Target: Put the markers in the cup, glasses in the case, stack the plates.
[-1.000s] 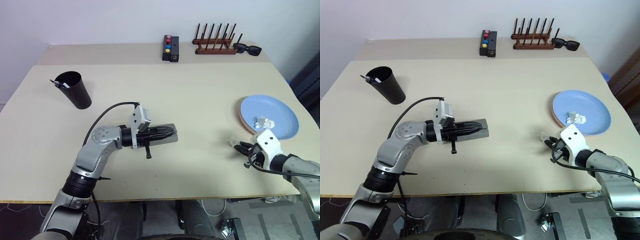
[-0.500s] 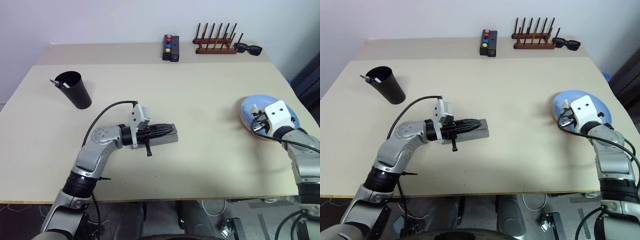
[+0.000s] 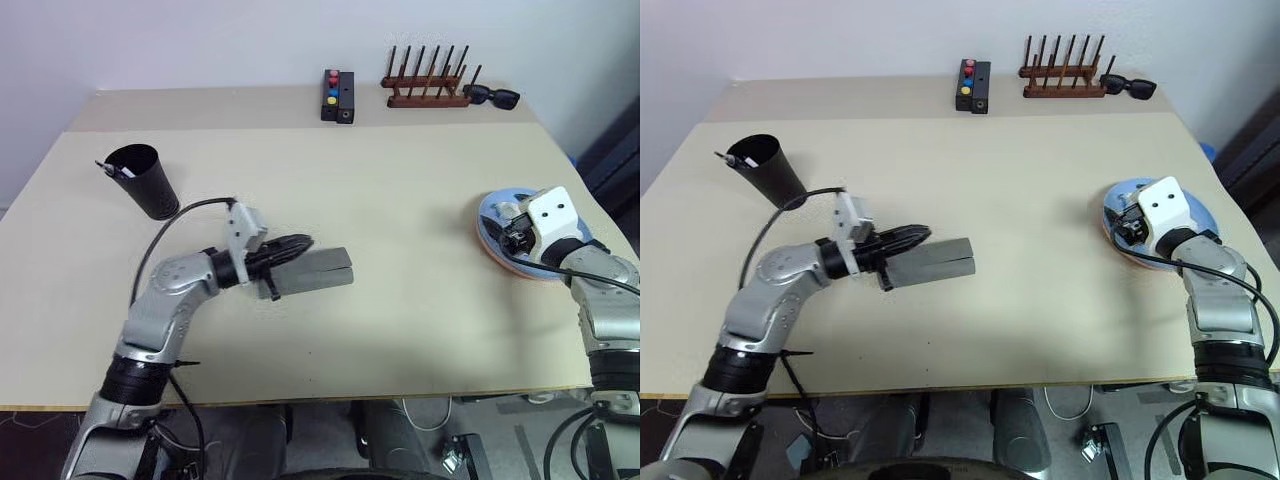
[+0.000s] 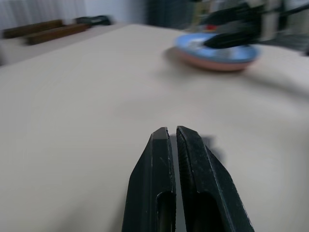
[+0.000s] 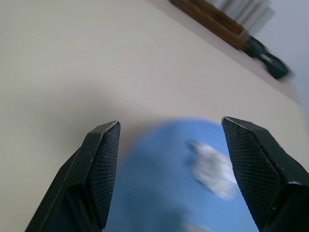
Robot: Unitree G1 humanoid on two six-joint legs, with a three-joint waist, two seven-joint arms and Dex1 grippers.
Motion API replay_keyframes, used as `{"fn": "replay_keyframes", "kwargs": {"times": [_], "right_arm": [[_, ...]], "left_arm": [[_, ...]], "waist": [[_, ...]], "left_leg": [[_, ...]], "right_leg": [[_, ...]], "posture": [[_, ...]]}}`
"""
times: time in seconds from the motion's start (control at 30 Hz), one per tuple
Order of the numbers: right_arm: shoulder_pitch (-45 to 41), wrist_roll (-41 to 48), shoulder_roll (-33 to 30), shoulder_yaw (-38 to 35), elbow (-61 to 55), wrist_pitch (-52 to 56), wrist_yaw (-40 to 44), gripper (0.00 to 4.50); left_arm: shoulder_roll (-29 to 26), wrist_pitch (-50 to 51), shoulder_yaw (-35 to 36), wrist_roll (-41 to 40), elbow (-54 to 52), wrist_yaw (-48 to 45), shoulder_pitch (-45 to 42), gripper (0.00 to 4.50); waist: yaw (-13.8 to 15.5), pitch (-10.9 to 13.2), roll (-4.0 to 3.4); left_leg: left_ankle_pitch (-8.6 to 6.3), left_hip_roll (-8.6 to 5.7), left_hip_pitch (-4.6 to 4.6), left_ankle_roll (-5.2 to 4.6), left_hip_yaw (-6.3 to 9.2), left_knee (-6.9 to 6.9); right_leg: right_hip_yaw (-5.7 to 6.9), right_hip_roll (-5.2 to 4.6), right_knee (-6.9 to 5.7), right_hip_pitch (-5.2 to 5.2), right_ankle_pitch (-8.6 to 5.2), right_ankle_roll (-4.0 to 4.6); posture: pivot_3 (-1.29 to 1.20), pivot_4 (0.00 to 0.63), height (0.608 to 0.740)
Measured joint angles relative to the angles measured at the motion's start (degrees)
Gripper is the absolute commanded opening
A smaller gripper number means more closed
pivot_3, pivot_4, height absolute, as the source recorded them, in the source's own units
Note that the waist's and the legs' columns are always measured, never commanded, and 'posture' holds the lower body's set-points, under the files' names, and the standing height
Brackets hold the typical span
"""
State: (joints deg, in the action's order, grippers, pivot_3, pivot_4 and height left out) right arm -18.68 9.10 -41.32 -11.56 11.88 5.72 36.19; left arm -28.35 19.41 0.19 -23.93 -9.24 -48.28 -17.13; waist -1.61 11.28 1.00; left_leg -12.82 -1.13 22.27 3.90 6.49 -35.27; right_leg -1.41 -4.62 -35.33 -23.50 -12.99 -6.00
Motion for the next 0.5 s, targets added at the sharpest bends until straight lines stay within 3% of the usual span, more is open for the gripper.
{"fn": "replay_keyframes", "kwargs": {"times": [0.2,0.5], "right_arm": [[4.04,10.07,0.52,1.49,-8.61,4.44,12.28,3.39],[0.49,11.73,1.0,2.78,-4.86,5.45,16.64,3.39]], "left_arm": [[-4.83,-0.19,13.03,-0.41,-2.22,4.2,11.69,0.19],[-7.12,-1.95,23.3,-0.38,-1.91,6.45,21.01,0.19]], "waist": [[-0.27,0.0,0.0],[0.56,0.0,0.0]], "left_leg": [[-0.01,-0.02,0.0,-0.01,0.0,-0.05],[-0.02,-0.01,0.01,0.0,-0.02,-0.04]], "right_leg": [[0.0,-0.05,0.05,0.05,-0.02,-0.01],[0.01,-0.04,0.08,0.01,-0.03,0.01]], "posture": [[0.0,0.15,0.74],[0.0,0.15,0.74]]}}
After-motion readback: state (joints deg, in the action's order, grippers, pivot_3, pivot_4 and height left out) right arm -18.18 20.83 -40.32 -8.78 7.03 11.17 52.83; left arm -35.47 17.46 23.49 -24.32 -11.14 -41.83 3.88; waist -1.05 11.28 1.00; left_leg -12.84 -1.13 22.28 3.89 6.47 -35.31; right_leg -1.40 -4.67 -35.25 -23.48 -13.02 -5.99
